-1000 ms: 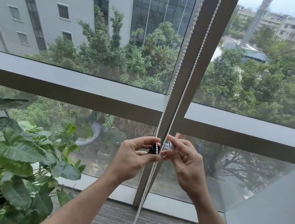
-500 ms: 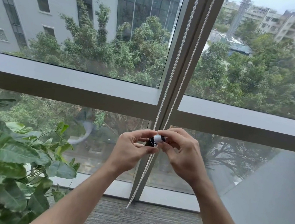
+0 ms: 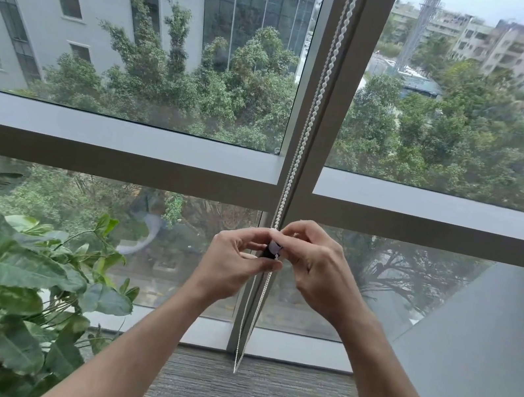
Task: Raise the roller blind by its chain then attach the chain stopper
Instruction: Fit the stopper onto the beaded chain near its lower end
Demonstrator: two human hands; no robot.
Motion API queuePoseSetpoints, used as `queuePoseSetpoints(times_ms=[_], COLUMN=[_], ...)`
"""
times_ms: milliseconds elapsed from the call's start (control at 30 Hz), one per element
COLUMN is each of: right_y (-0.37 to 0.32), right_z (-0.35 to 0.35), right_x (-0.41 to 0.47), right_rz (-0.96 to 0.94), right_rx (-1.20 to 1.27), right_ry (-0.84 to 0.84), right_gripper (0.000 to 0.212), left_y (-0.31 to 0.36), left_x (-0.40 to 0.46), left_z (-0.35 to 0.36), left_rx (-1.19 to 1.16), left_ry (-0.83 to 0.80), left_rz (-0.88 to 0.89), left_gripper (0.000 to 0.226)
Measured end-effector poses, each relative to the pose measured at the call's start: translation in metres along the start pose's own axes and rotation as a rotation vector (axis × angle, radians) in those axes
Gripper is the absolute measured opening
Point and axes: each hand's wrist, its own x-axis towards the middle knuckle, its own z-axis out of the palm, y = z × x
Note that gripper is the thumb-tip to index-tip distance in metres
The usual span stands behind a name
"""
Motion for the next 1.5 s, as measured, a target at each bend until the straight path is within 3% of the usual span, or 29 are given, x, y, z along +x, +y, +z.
queuePoseSetpoints(times_ms=[933, 1500], right_y=[0.002, -0.002], right_z=[-0.019, -0.006], right_x=[0.016, 0.004], right_rz=[0.049, 0.138], right_rx=[0.172, 0.104], right_ry=[-0.201, 0.027], right_gripper=[0.029, 0.014], left_y=[0.019, 0.016], left_x=[0.002, -0.003], left_z=[-0.013, -0.003], left_rx=[-0.171, -0.067], left_ry=[-0.200, -0.115], left_rz=[-0.154, -0.145], left_gripper=[0.033, 0.045])
